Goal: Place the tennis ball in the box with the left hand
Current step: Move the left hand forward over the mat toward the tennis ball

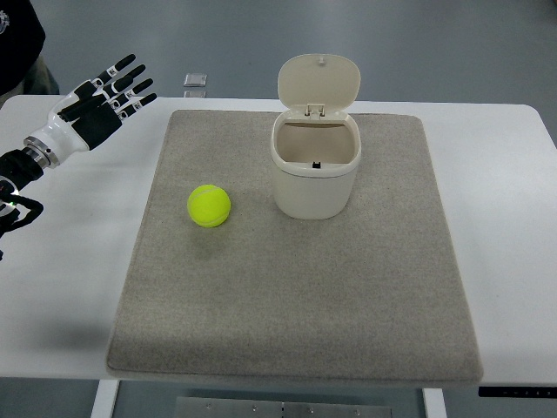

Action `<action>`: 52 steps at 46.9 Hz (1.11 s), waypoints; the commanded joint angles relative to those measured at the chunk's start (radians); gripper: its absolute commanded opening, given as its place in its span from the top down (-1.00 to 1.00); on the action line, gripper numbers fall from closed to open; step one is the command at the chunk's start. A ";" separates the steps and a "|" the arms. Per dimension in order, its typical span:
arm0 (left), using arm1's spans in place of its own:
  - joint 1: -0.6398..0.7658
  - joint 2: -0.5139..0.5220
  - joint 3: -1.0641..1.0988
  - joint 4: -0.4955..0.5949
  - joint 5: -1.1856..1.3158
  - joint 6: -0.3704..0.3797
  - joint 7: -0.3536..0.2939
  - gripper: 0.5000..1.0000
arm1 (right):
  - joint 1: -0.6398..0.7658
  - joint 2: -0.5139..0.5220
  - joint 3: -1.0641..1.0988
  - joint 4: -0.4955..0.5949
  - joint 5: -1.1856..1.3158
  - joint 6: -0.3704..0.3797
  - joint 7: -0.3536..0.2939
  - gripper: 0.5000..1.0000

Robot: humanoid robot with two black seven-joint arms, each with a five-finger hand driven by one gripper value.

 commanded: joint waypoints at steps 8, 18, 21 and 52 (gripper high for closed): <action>0.003 -0.012 0.008 0.000 0.002 0.000 0.000 -0.98 | 0.000 0.000 -0.001 0.000 0.000 0.000 0.000 -0.65; -0.005 -0.014 0.011 -0.002 0.002 0.000 0.000 -0.98 | 0.002 0.000 0.001 0.000 0.000 0.000 0.000 -0.65; -0.005 -0.014 0.011 -0.003 0.002 0.000 0.000 -0.98 | 0.000 0.000 -0.001 0.000 0.000 0.000 0.000 -0.65; -0.003 0.089 0.000 -0.107 0.491 0.000 -0.133 -0.98 | 0.000 0.000 0.001 0.000 0.000 0.000 0.000 -0.65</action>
